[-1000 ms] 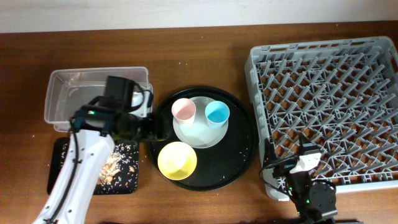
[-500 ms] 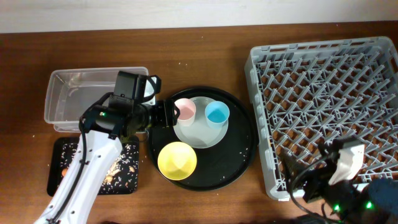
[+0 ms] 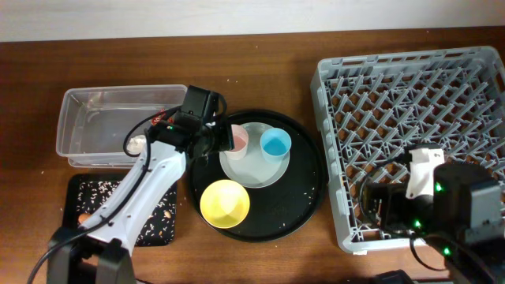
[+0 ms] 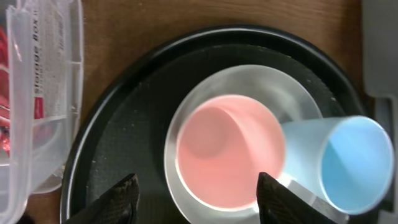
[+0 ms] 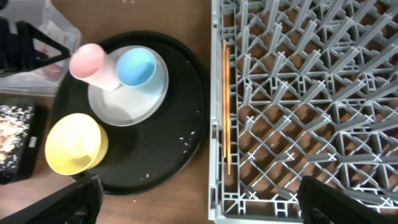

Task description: Sort waste into correct bins and load items into the dishwasher rack

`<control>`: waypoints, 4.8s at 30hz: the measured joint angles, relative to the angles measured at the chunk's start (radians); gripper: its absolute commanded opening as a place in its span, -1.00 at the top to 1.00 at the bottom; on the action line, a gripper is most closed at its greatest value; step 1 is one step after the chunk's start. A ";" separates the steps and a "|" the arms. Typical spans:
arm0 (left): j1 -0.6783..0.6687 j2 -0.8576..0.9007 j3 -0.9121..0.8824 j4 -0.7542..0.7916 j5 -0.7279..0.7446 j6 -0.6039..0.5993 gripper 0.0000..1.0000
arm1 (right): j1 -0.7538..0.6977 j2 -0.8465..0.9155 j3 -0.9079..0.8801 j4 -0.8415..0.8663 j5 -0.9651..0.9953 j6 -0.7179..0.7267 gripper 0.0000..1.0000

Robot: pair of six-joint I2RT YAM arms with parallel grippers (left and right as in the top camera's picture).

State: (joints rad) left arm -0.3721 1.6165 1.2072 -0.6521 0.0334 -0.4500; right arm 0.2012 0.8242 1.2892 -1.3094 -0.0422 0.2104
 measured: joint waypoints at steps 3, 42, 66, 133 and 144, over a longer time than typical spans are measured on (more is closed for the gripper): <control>-0.005 0.048 0.000 0.014 -0.016 -0.008 0.16 | 0.000 0.049 -0.003 -0.003 0.009 0.000 -0.99; 0.167 -0.069 0.259 -0.198 0.613 0.179 1.00 | -0.003 0.220 0.007 -0.010 -0.372 -0.212 -0.97; 0.136 -0.068 0.259 -0.354 1.288 0.451 1.00 | -0.003 0.343 0.016 0.257 -0.974 -0.274 -0.97; 0.274 -0.068 0.259 -0.444 0.682 0.457 0.42 | -0.010 0.651 0.017 0.428 0.237 -0.079 0.01; 0.274 -0.068 0.213 -0.440 0.675 0.457 0.43 | -0.114 0.718 0.017 0.520 0.137 -0.079 0.01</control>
State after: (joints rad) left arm -0.0986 1.5482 1.4204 -1.0924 0.7086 0.0074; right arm 0.0872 1.5421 1.3064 -0.7895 0.0952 0.1310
